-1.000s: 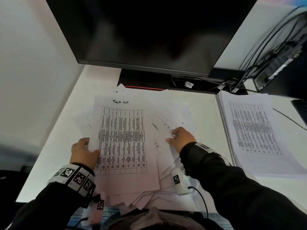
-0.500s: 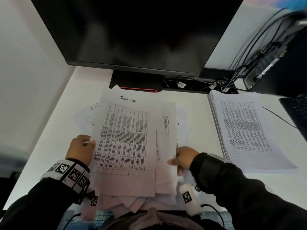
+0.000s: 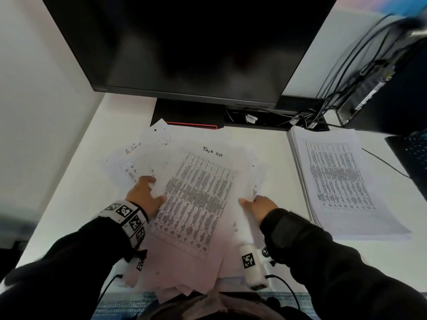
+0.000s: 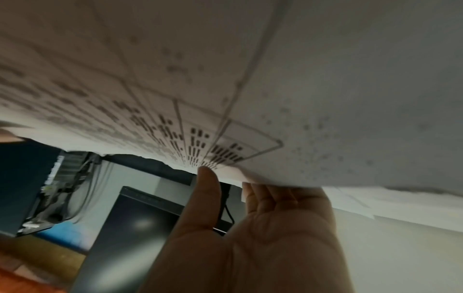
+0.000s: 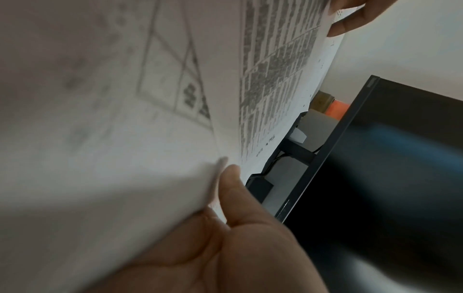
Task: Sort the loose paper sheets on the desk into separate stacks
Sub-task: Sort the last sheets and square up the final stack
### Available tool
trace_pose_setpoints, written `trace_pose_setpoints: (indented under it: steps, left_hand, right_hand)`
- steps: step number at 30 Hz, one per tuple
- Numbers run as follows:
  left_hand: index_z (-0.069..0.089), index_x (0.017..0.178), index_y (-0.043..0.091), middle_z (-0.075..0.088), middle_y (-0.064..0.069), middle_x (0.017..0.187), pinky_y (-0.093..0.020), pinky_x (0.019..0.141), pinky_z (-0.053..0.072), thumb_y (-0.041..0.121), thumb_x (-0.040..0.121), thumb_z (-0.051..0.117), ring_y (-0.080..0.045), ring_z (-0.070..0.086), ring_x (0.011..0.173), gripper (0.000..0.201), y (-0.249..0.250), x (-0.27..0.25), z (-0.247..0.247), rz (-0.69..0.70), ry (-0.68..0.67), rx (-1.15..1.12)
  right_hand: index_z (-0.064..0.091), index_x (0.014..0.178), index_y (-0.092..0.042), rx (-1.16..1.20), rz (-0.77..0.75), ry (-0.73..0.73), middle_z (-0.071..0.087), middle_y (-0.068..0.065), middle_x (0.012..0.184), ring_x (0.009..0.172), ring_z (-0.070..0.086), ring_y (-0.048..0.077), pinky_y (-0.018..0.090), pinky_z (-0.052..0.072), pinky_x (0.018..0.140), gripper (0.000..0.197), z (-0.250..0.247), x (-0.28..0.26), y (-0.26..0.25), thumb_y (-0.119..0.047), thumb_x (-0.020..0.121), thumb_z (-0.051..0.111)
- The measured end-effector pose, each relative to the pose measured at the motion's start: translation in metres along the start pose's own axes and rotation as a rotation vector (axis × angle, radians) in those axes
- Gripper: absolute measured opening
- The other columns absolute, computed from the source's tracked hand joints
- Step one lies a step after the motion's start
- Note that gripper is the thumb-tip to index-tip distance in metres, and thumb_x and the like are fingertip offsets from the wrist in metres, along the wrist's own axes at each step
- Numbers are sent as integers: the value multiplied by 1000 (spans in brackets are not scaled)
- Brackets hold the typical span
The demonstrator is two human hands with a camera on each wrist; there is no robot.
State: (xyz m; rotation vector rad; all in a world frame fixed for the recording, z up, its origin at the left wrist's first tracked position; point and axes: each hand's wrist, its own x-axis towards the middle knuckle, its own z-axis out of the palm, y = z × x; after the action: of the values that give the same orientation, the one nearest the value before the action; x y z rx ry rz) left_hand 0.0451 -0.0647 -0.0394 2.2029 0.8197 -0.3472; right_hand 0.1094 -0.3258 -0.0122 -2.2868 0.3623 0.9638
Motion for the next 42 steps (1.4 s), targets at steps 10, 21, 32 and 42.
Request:
trace_pose_setpoints:
  steps: [10,21,32,42]
  left_hand:
    - [41,125,12,42,-13,125,-35,91,43,25,79,70,-21,46,94,56,6,-15,17,-6,-6,-5]
    - [46,128,14,57,-14,121,-34,95,40,14,80,64,-31,55,110,51,-11,1,-16,-328,235,-279]
    - [35,125,0,49,-20,128,-37,84,41,31,94,49,-32,51,108,46,16,-11,13,-163,-69,-45]
    - [45,123,2,50,-18,125,-37,84,43,28,94,48,-31,52,103,39,21,-13,11,-17,-35,-44]
  right_hand:
    - [36,134,0,-179,-62,48,46,14,137,125,45,29,28,37,98,52,-5,6,6,-23,92,55]
    - [34,141,-2,-237,-57,-4,41,12,145,131,41,28,30,32,107,60,-18,9,5,-33,93,52]
    - [17,147,-2,-330,-90,-61,23,12,154,141,26,25,27,23,111,58,5,3,-12,-33,101,33]
    - [43,130,-4,-41,-69,21,55,11,128,116,53,27,23,38,85,47,-1,7,0,-21,89,60]
